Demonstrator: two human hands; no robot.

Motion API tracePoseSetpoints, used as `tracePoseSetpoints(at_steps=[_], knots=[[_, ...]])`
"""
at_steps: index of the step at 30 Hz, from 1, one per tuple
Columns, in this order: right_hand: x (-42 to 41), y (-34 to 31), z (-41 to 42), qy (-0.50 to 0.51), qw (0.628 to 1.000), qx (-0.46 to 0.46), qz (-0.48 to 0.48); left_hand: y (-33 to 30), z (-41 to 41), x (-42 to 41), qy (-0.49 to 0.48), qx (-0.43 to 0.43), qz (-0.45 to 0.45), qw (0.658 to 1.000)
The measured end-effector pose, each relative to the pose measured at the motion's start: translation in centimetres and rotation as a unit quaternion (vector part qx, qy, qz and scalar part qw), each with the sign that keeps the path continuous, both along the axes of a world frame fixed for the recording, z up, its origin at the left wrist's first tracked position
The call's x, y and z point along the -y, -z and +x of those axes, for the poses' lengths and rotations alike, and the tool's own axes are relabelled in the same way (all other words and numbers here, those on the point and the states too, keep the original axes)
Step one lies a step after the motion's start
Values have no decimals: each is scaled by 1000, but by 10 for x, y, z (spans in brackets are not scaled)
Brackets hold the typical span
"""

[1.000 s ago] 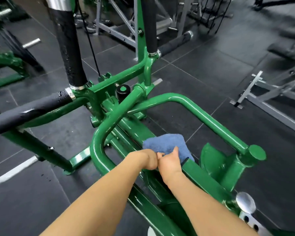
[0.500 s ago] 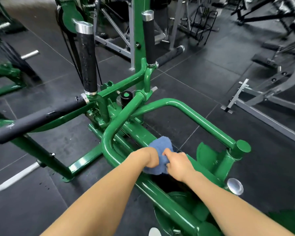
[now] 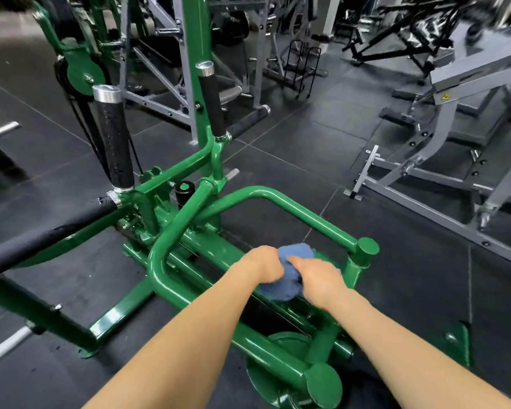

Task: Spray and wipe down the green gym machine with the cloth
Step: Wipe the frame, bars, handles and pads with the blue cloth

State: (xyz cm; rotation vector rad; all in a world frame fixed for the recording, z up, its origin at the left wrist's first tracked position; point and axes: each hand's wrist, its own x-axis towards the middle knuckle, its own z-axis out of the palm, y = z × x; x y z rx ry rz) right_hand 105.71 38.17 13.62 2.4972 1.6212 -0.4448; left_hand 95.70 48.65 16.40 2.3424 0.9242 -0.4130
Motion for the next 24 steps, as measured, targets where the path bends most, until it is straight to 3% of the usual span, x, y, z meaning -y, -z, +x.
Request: tracePoseSetpoints(at_steps=[4, 11, 14, 17, 24], knots=[[34, 32, -27, 8, 998, 49, -38, 29, -4, 29, 50, -50, -16, 997], [32, 9, -32, 56, 990, 35, -127, 32, -9, 47, 75, 2, -52, 996], [23, 19, -32, 97, 986, 69, -114, 36, -13, 44, 66, 9, -71, 995], [18, 42, -27, 134, 981, 46, -131, 39, -16, 41, 63, 13, -84, 994], [3, 71, 9, 74, 995, 39, -44, 55, -4, 21, 0, 76, -53, 996]])
